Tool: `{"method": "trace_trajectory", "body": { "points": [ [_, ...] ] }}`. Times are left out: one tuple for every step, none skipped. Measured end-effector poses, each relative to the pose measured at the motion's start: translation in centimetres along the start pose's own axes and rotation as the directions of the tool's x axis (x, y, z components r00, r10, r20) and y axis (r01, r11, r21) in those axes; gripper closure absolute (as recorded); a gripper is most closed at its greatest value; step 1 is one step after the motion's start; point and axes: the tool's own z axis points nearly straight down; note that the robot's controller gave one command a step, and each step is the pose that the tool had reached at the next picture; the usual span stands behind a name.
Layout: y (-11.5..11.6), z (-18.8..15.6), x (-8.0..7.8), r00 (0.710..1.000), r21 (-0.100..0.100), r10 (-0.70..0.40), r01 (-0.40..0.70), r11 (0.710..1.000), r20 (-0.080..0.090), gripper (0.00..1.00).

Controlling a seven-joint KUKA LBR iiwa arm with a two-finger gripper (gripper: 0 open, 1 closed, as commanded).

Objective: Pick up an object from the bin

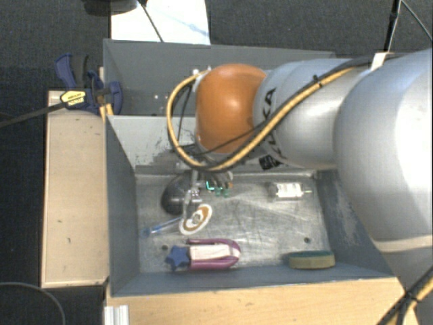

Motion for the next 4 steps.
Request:
{"method": "trace_trajectory", "body": {
  "points": [
    [0.2,3.3,-0.4,0.998,-0.002,-0.060,0.060,0.998,0.013,0.00],
    [0.2,3.6,-0.3,0.998,-0.001,-0.056,0.056,0.998,0.009,1.00],
    [-1.7,-6.0,-0.1,0.996,-0.001,-0.086,0.086,0.996,0.015,1.00],
    [-3.0,-7.1,0.7,0.991,0.001,-0.132,0.132,0.991,0.008,1.00]
  ]
}}
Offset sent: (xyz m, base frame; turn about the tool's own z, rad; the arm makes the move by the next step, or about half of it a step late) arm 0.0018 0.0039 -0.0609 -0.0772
